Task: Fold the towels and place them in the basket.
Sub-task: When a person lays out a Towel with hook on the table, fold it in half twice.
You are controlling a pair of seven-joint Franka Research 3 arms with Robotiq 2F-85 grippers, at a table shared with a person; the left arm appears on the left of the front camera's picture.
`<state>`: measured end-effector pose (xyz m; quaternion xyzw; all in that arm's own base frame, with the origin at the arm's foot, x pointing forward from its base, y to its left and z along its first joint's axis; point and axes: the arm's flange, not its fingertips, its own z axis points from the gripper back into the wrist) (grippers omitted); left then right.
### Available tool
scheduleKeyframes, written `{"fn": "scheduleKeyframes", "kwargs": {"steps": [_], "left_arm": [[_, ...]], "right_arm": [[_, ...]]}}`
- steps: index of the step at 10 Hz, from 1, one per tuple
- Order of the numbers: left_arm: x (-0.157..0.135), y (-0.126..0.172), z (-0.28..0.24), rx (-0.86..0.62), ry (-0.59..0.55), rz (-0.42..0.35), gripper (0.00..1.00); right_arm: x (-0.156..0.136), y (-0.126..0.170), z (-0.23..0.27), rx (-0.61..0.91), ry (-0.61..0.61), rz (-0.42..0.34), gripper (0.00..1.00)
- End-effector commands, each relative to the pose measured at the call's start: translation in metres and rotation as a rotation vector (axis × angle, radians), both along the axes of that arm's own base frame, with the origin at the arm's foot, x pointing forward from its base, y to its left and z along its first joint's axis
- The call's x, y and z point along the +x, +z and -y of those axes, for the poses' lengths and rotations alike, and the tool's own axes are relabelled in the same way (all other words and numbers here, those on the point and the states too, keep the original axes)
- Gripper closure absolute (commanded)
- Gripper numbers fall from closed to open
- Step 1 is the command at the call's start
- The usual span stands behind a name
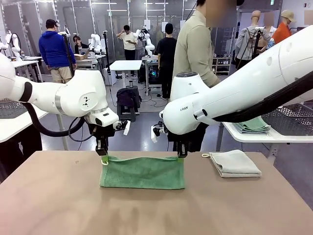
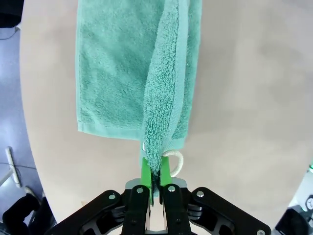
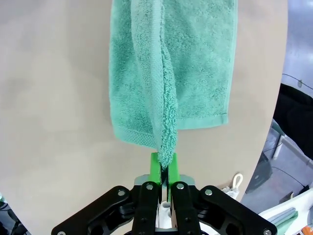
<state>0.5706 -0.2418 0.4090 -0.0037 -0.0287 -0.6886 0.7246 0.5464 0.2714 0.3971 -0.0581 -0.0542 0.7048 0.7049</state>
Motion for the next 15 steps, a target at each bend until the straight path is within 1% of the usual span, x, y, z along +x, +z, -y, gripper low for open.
{"fn": "scheduleKeyframes", "kwargs": {"steps": [1, 8, 11, 12, 13, 14, 15], "left_arm": [[0.022, -0.003, 0.000, -0.009, -0.023, -0.043, 0.92], [0.065, -0.033, -0.002, 0.020, -0.005, -0.068, 0.92], [0.075, -0.043, -0.005, 0.024, -0.007, -0.063, 0.92], [0.078, -0.045, -0.005, 0.025, -0.006, -0.037, 0.72], [0.078, -0.044, -0.006, 0.023, 0.004, -0.012, 0.72], [0.078, -0.044, -0.008, 0.020, 0.009, 0.011, 0.53], [0.079, -0.045, -0.010, 0.018, 0.019, 0.030, 0.69]], "right_arm": [[0.017, -0.008, -0.004, -0.003, -0.002, 0.005, 0.93], [0.063, -0.044, -0.001, -0.010, -0.011, -0.023, 0.93], [0.076, -0.057, -0.001, -0.004, -0.017, -0.041, 0.93], [0.078, -0.058, 0.000, 0.000, -0.017, -0.034, 0.77], [0.078, -0.056, 0.001, 0.002, -0.011, -0.012, 0.73], [0.079, -0.055, 0.001, 0.004, -0.013, 0.011, 0.57], [0.080, -0.055, 0.002, 0.004, -0.012, 0.031, 0.53]]}}
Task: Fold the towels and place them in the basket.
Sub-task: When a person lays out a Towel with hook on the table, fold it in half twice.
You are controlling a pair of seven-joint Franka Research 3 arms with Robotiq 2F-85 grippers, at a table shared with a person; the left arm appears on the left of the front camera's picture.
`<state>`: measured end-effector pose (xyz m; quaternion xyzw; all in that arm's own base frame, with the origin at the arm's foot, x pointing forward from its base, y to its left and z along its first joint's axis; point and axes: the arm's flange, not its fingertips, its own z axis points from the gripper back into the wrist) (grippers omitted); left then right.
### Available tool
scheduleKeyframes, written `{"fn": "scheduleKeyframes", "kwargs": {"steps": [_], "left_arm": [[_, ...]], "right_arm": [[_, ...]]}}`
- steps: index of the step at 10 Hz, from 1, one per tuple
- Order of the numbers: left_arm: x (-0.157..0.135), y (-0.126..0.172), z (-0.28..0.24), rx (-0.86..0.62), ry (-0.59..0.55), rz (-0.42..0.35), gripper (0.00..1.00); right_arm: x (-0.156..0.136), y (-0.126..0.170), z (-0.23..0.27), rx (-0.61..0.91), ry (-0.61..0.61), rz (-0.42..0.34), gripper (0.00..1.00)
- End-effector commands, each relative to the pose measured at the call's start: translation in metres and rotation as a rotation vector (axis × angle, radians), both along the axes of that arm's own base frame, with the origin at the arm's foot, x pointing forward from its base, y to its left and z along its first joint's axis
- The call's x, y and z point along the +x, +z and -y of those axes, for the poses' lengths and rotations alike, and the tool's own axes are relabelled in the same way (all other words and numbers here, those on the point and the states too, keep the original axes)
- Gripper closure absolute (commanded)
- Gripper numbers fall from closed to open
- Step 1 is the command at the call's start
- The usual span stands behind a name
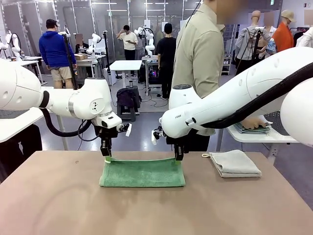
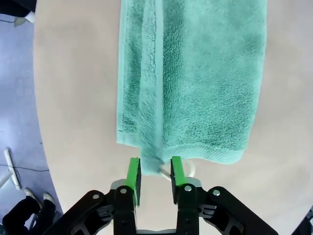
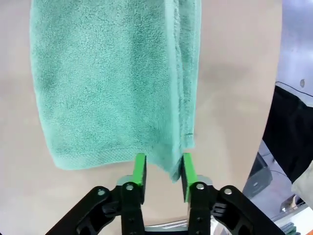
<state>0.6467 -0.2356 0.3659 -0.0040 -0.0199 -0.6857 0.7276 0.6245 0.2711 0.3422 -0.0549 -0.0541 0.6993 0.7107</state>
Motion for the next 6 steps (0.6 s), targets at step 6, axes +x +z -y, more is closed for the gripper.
{"fn": "scheduleKeyframes", "kwargs": {"steps": [6], "left_arm": [[-0.034, 0.052, -0.033, -0.075, -0.052, 0.015, 0.30]], "right_arm": [[-0.045, 0.061, 0.002, 0.066, -0.074, -0.030, 0.14]]}}
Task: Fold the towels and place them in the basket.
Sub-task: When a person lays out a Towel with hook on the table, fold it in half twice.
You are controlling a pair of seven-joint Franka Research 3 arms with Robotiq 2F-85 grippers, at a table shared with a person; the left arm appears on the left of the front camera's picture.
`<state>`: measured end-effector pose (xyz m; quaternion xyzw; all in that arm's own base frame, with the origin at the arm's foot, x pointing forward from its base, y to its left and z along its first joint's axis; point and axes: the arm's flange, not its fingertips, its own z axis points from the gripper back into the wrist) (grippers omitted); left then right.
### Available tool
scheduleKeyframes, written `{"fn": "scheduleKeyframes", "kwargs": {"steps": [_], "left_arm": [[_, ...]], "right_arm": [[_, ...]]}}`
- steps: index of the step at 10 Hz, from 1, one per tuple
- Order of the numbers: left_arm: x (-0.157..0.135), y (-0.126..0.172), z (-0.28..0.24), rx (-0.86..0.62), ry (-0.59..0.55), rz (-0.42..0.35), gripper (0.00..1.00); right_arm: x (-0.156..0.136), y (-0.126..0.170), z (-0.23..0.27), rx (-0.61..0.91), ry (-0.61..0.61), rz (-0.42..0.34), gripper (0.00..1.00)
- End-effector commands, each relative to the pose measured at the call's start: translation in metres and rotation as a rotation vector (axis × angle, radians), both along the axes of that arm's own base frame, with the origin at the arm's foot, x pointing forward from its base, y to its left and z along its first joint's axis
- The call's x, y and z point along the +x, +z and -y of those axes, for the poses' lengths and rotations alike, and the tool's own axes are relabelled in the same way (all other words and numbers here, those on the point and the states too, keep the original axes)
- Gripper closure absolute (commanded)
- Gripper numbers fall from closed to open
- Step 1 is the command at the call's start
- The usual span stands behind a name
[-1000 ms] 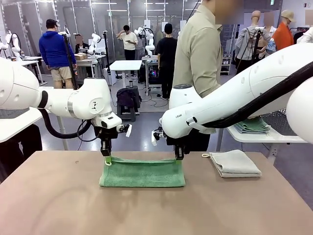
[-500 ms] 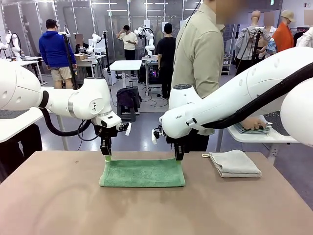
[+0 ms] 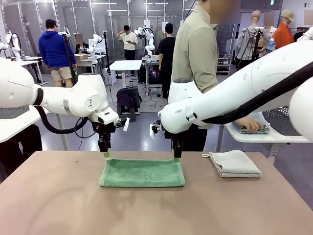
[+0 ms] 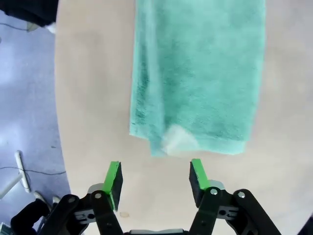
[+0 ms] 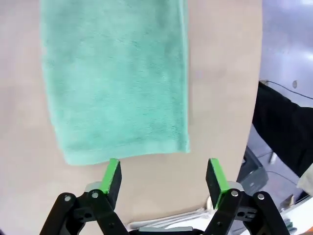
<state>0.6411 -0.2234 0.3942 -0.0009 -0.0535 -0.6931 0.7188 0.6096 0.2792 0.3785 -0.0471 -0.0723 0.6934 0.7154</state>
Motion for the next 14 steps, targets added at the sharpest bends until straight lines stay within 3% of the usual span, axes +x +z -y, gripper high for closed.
{"fn": "scheduleKeyframes", "kwargs": {"steps": [1, 2, 4, 5, 8, 10, 11, 12, 13, 14], "left_arm": [[-0.048, 0.048, -0.032, -0.054, -0.017, -0.041, 0.30], [-0.067, 0.069, -0.045, -0.086, 0.002, -0.048, 0.30], [-0.087, 0.088, -0.078, -0.146, 0.043, 0.005, 0.30], [-0.095, 0.090, -0.092, -0.189, 0.034, 0.005, 0.30], [-0.119, 0.089, -0.135, -0.433, 0.034, 0.000, 0.30], [-0.128, 0.078, -0.162, -0.610, 0.050, 0.006, 0.30], [-0.128, 0.071, -0.175, -0.721, 0.035, -0.024, 0.30], [-0.127, 0.066, -0.186, -0.782, 0.018, -0.021, 0.30], [-0.125, 0.061, -0.196, -0.856, -0.007, -0.018, 0.30], [-0.121, 0.052, -0.205, -0.916, -0.055, -0.016, 0.30]], "right_arm": [[-0.051, 0.047, 0.013, 0.055, -0.129, -0.072, 0.14], [-0.071, 0.067, 0.014, 0.098, -0.215, -0.083, 0.14], [-0.093, 0.092, 0.022, 0.244, -0.511, -0.054, 0.14], [-0.103, 0.095, 0.025, 0.323, -0.613, -0.111, 0.14], [-0.116, 0.096, 0.040, 0.468, -0.929, -0.152, 0.14], [-0.118, 0.077, 0.055, 0.533, -1.154, -0.277, 0.14], [-0.117, 0.070, 0.058, 0.557, -1.132, -0.342, 0.14], [-0.121, 0.070, 0.060, 0.543, -1.023, -0.287, 0.14], [-0.111, 0.075, 0.059, 0.491, -1.109, -0.305, 0.14], [-0.111, 0.075, 0.059, 0.491, -1.109, -0.305, 0.14]]}}
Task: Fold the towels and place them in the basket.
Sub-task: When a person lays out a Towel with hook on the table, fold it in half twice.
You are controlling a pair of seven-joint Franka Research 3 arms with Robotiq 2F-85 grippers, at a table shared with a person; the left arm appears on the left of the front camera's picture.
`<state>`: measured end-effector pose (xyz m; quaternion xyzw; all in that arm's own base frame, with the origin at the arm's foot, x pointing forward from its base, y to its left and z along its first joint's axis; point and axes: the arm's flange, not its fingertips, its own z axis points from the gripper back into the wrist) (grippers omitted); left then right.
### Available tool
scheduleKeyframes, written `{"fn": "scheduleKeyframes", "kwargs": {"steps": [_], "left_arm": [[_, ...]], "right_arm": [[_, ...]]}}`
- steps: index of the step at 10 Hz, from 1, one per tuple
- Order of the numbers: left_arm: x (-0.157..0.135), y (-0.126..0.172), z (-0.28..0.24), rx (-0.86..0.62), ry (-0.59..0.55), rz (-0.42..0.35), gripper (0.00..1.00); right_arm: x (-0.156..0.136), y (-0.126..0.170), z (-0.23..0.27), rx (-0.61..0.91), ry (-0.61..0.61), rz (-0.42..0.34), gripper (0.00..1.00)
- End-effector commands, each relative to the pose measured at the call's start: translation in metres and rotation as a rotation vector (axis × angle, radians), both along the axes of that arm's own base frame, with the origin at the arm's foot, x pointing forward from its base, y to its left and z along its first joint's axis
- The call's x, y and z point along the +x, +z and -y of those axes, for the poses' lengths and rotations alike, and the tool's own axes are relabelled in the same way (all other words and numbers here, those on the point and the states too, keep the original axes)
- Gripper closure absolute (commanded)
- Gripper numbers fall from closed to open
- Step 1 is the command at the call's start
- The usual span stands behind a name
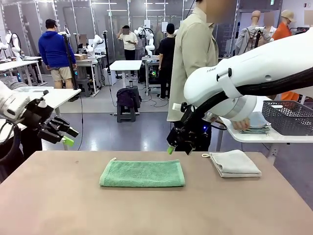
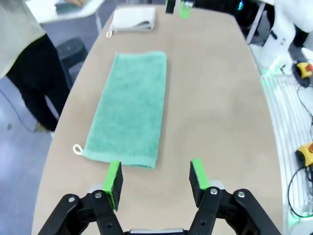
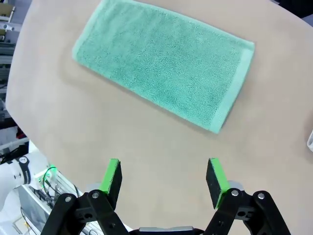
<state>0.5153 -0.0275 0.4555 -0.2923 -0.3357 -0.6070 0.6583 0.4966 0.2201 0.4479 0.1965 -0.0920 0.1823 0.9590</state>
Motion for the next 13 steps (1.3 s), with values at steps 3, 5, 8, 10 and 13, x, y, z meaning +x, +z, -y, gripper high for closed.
{"fn": "scheduleKeyframes", "kwargs": {"steps": [3, 5, 8, 10, 13], "left_arm": [[0.018, -0.028, -0.025, -0.218, -0.112, -0.021, 0.30], [0.005, -0.029, -0.022, -0.166, -0.090, -0.001, 0.30], [0.005, -0.029, -0.022, -0.166, -0.090, -0.001, 0.30], [0.005, -0.029, -0.022, -0.166, -0.090, -0.001, 0.30], [0.005, -0.029, -0.022, -0.166, -0.090, -0.001, 0.30]], "right_arm": [[0.000, 0.001, 0.000, -0.002, 0.001, 0.002, 0.13], [0.008, -0.012, -0.009, 0.002, -0.111, -0.022, 0.13], [0.029, -0.040, -0.015, -0.045, -0.269, -0.072, 0.13], [0.052, -0.068, -0.017, -0.070, -0.299, -0.078, 0.13], [0.074, -0.098, -0.022, -0.129, -0.378, -0.096, 0.13]]}}
